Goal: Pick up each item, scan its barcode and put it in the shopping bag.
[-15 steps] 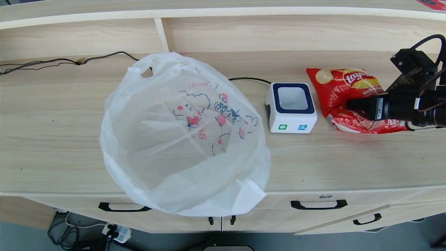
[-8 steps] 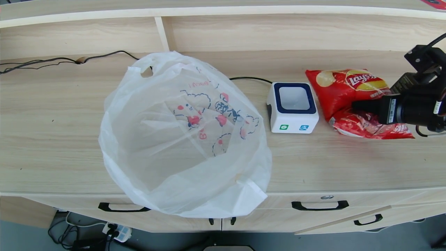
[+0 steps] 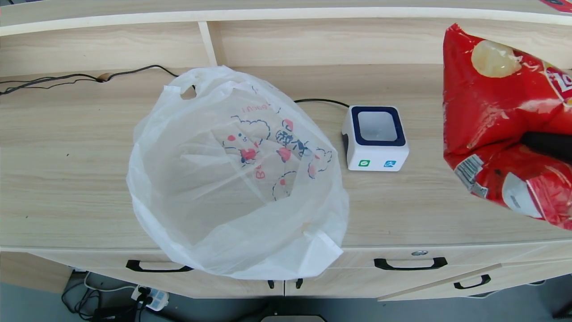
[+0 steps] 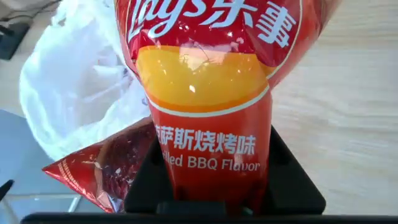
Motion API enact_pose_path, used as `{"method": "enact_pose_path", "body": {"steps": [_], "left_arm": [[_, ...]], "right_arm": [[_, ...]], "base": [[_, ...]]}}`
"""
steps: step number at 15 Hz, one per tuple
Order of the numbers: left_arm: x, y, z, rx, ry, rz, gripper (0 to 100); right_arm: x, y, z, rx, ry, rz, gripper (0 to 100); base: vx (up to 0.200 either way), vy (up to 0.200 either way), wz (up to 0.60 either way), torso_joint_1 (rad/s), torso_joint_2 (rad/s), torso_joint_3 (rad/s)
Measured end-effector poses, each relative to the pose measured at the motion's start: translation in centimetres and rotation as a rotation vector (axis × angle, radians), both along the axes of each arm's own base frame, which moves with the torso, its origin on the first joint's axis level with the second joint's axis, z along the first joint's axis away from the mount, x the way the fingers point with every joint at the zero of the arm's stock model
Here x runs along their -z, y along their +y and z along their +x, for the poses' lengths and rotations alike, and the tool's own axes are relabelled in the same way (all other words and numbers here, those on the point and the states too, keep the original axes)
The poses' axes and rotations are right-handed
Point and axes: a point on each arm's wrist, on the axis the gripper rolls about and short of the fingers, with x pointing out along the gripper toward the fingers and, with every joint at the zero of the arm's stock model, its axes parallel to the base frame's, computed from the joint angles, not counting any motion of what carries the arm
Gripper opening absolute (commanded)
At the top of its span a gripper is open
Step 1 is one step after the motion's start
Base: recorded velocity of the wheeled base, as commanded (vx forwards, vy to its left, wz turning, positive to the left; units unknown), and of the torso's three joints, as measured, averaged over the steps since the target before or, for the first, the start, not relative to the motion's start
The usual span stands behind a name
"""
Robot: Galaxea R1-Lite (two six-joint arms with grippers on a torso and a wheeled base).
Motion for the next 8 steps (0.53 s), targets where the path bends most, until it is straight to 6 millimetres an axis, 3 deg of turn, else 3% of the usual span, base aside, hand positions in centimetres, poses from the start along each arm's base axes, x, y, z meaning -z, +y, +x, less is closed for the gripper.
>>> {"method": "enact_pose_path", "body": {"steps": [4,8], "left_arm": [[0.0,0.0,0.0,0.000,0.000,0.001,100],[0.0,0.0,0.0,0.000,0.000,0.012,100]], "right_arm": [[1.4,-0.1,-5.5,-0.273,0.006,0.126,0],[1.0,0.3,-6.5,-0.417,0.056,0.277,0]], "base": [[0.000,0.000,0.00,0.000,0.00,0.000],[0.000,0.000,0.00,0.000,0.00,0.000]]}}
